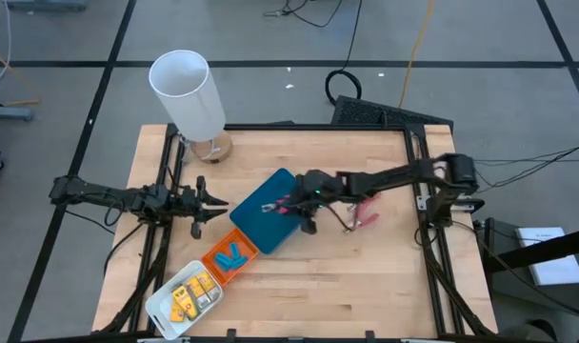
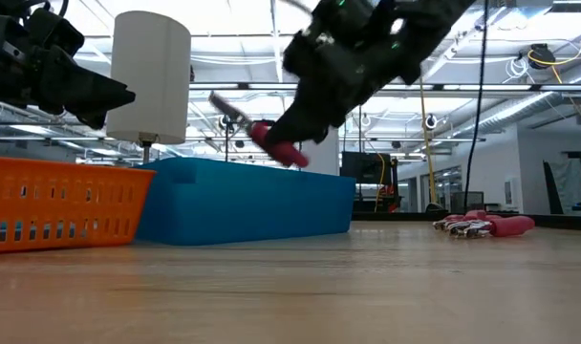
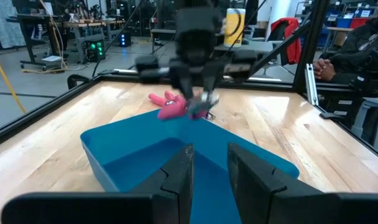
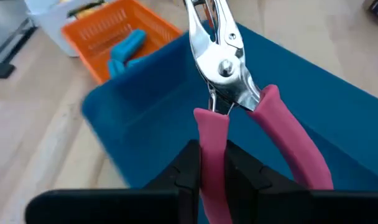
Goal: Pick & Place School Supplies
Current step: Put the pink hole puncher into the blue bin
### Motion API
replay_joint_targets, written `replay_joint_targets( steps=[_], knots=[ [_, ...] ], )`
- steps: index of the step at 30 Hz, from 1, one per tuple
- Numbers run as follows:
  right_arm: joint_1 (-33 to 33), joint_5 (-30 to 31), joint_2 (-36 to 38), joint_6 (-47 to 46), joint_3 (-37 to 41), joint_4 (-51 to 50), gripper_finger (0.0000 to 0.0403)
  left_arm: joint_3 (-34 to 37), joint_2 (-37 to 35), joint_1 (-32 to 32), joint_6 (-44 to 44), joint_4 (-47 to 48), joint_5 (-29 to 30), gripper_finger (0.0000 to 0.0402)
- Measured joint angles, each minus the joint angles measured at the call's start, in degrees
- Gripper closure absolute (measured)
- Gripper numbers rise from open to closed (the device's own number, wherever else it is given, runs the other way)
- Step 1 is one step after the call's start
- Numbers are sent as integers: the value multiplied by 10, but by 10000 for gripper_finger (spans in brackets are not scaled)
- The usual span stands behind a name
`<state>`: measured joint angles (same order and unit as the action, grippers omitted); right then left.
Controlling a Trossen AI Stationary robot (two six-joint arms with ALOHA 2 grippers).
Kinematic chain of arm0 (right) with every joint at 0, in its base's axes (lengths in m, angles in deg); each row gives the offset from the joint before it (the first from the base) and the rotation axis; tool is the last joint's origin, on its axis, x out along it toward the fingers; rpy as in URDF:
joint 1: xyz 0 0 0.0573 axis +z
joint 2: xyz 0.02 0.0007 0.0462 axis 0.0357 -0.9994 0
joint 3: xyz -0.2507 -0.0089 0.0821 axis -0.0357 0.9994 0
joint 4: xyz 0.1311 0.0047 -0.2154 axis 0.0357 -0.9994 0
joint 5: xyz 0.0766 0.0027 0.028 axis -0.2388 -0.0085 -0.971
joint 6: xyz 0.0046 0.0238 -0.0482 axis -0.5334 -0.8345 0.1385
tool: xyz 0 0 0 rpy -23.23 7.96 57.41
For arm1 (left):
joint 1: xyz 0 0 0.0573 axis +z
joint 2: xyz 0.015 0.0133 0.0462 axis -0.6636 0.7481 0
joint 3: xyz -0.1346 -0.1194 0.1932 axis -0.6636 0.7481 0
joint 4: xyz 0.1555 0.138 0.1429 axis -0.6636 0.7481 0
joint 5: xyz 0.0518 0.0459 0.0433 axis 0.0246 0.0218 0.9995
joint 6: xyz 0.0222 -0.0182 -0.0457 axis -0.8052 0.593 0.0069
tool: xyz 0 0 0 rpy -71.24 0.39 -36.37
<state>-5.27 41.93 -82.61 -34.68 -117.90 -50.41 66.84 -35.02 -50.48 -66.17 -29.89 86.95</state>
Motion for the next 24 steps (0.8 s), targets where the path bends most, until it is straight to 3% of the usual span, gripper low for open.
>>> replay_joint_targets(
  steps=[14, 24],
  knots=[
    [-8, -9, -99, 42, -31, 7, 363, 0, 0, 0, 0, -2, 0, 304],
    [-8, -8, -100, 40, -31, 10, 292, 0, 0, 0, 0, -2, 0, 304]
  ],
)
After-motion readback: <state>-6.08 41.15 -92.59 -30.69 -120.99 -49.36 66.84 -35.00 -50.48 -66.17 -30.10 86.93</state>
